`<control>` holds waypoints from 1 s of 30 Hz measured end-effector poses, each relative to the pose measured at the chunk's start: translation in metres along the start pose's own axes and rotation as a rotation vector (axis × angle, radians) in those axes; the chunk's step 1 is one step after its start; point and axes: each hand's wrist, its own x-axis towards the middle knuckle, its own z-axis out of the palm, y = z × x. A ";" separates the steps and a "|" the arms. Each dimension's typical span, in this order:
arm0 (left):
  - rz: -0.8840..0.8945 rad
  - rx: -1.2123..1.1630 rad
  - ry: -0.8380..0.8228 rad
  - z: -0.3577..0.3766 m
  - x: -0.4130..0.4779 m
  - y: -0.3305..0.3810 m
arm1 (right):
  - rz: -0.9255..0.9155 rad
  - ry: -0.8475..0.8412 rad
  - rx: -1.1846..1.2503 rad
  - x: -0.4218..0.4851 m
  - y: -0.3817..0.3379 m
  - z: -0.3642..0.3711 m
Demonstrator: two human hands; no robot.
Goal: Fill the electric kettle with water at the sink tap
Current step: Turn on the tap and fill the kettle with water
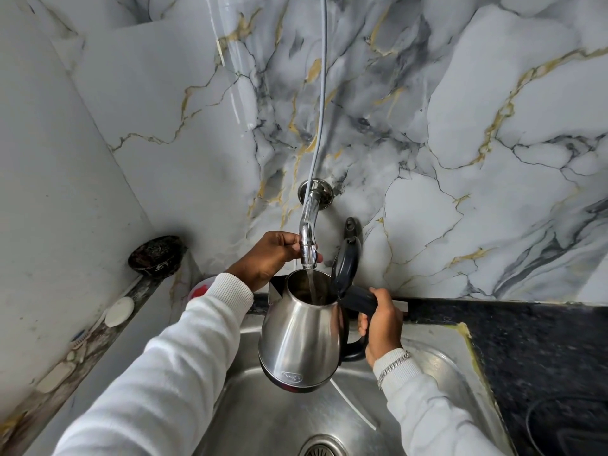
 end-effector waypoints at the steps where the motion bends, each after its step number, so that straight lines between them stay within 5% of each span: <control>1: -0.001 0.001 0.001 0.001 -0.001 0.001 | 0.000 0.000 -0.002 0.000 0.000 0.000; 18: -0.164 0.037 -0.106 -0.008 -0.018 0.019 | -0.035 0.037 0.011 -0.002 0.006 -0.001; 30: -0.115 0.095 0.213 0.002 -0.020 0.028 | -0.060 0.023 -0.017 -0.003 0.003 0.000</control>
